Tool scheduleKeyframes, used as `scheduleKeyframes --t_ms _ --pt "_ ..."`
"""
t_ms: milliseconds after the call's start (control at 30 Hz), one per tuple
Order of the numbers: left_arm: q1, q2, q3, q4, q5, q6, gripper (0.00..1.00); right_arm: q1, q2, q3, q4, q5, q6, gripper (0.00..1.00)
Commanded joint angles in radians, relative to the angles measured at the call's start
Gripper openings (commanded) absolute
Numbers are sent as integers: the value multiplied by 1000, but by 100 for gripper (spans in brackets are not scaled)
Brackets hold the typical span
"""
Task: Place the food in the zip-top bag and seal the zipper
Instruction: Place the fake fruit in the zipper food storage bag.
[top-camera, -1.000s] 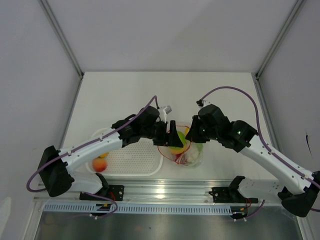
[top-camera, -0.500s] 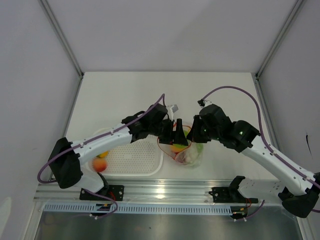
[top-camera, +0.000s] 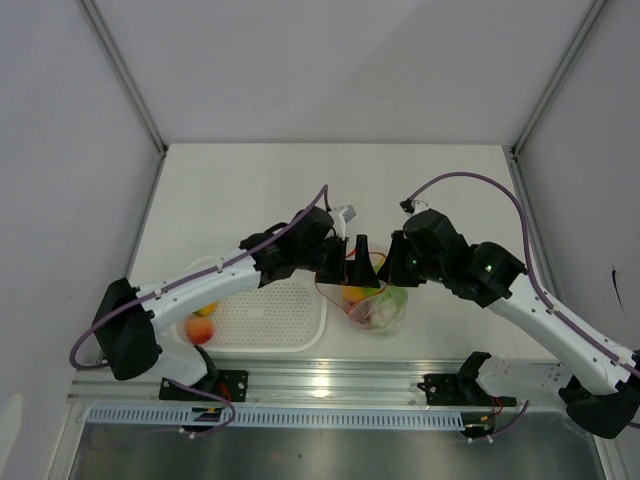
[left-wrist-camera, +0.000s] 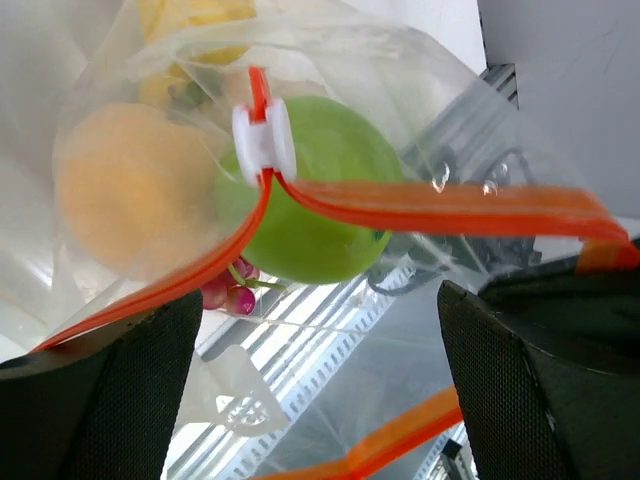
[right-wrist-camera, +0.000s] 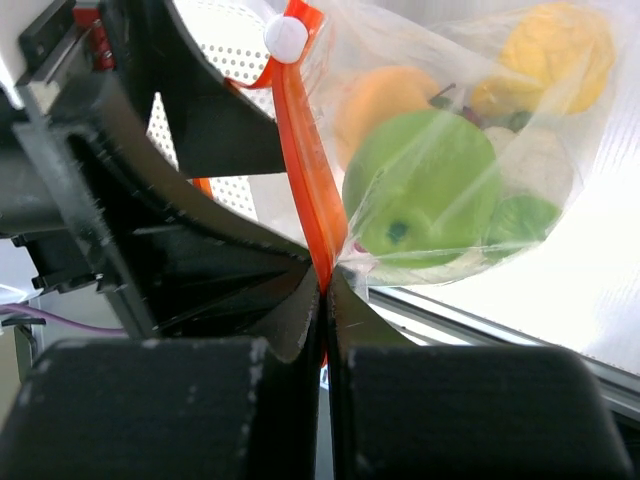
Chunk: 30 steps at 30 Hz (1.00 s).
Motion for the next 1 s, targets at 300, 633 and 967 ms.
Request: scheduleKeyframes --t_ms 300,633,967 --pt "-6 -216 -65 13 -131 75 99 2 -34 29 26 11 10 0" --pt "27 -515 -99 -350 -607 6 100 2 -23 -8 64 -13 1 0" --pt "417 -636 -291 -602 -623 -100 100 2 -29 -52 93 -36 -8 0"
